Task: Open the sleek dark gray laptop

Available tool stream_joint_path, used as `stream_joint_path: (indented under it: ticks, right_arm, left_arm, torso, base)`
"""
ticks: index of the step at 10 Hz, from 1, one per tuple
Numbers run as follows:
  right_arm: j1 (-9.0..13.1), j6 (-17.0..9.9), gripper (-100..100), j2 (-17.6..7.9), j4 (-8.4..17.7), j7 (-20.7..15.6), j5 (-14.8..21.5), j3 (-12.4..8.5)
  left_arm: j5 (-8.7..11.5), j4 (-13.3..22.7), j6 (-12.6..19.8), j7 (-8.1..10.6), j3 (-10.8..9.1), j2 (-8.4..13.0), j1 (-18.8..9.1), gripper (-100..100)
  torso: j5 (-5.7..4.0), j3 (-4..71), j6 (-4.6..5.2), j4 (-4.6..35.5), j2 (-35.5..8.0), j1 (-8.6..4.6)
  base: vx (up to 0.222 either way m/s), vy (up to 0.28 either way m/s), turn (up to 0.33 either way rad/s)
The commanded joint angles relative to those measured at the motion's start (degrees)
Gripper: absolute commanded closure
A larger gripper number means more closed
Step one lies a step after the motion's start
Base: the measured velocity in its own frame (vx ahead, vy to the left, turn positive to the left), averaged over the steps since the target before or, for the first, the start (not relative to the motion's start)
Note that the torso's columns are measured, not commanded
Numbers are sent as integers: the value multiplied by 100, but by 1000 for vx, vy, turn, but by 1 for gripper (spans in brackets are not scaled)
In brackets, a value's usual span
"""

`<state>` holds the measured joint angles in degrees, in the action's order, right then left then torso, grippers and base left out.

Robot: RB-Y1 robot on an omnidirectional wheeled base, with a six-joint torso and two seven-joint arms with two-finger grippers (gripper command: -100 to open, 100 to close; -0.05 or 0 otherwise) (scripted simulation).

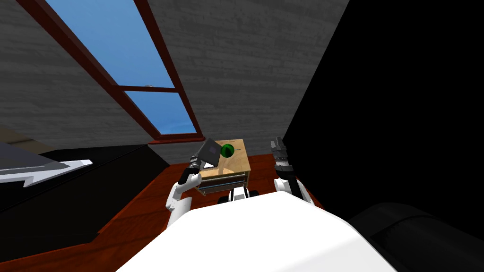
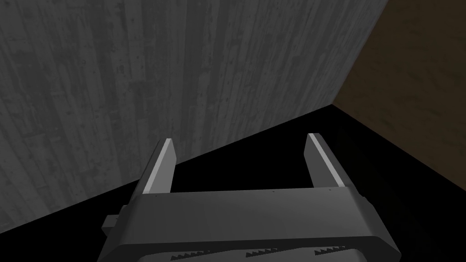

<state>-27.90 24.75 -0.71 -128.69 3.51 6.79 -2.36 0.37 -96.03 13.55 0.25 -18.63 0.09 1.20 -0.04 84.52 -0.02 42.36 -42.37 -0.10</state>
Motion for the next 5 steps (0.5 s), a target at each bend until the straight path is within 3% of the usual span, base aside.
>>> stream_joint_path:
  ticks: [1, 3, 4, 5]
  right_arm:
    - [0, 0, 0, 0, 0, 0, 0, 0]
    - [0, 0, 0, 0, 0, 0, 0, 0]
    - [0, 0, 0, 0, 0, 0, 0, 0]
    - [0, 0, 0, 1, 0, 0, 0, 1]
  left_arm:
    - [298, 240, 84, 310, 25, 26, -123, 100]
    - [520, 425, 153, 531, 44, 47, -215, 100]
    - [459, 357, 132, 448, 46, 52, -164, 100]
    - [569, 549, 70, 563, 77, 22, -222, 100]
  torso:
    - [0, 2, 2, -3, 4, -4]
    - [2, 3, 1, -2, 4, 9]
    - [3, 2, 0, -2, 2, 12]
    - [-2, 2, 2, -1, 2, -9]
  base:
    - [-10, 94, 30]
    - [-11, 101, 28]
    - [-7, 48, 3]
    - [-1, 54, 19]
